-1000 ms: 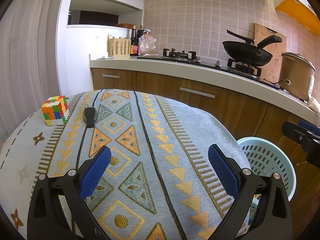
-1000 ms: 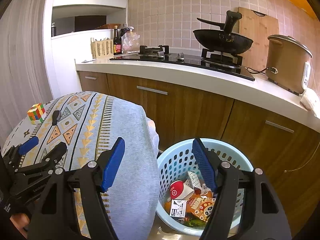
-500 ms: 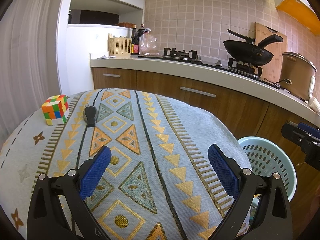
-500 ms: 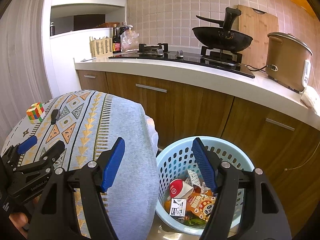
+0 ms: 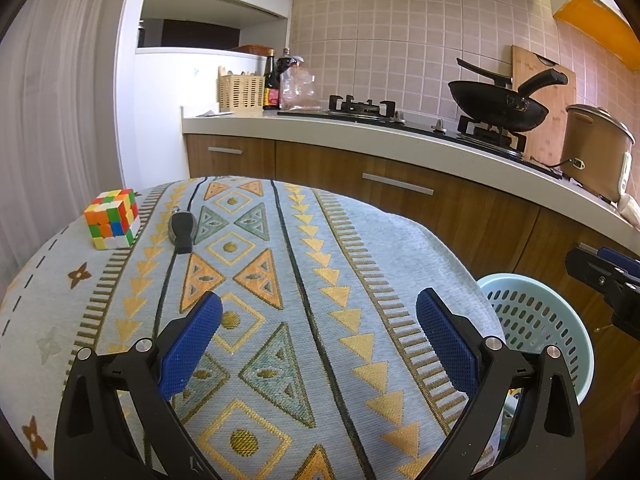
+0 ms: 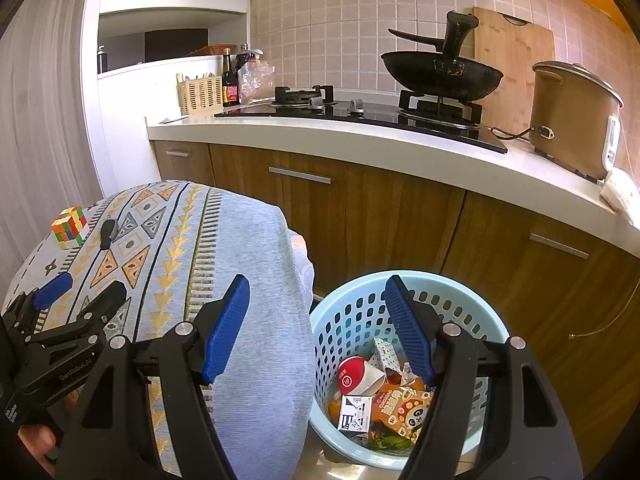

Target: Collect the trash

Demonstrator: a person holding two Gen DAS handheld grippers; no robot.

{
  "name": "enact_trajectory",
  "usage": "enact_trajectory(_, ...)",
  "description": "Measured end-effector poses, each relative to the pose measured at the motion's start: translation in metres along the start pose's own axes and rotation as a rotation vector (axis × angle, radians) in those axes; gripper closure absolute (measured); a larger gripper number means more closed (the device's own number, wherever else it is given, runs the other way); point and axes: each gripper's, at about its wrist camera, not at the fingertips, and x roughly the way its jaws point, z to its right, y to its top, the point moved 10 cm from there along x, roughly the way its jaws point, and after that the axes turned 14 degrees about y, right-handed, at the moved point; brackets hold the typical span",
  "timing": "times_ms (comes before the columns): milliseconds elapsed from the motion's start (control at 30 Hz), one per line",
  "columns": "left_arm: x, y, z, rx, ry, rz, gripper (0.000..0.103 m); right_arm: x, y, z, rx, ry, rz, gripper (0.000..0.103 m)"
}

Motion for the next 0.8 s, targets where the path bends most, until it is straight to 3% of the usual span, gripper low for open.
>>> enact_trajectory(167,0.0,0.001,-0.004,-0.013,0.005,-0.002,0.008,-0.001,0.001,0.0,-0.002,0.001,0.001,0.037)
enact_trajectory(333,-0.002,0.0,-0.007,0.012,0.062,-0.015,0.009,-0.012,0.004,-0.001,-0.011,-0.01,0.025,0.037)
enact_trajectory(433,-0.018,0.008,-0.011,0.052,0.133,0.035,0.009,-0.019,0.006,0.001,-0.003,-0.017,0.039,0.037)
enact_trajectory(800,-0.061,0.031,-0.019,0.074,0.2,0.104,0.008,-0.047,0.015,-0.009,-0.001,-0.017,0.083,0.037)
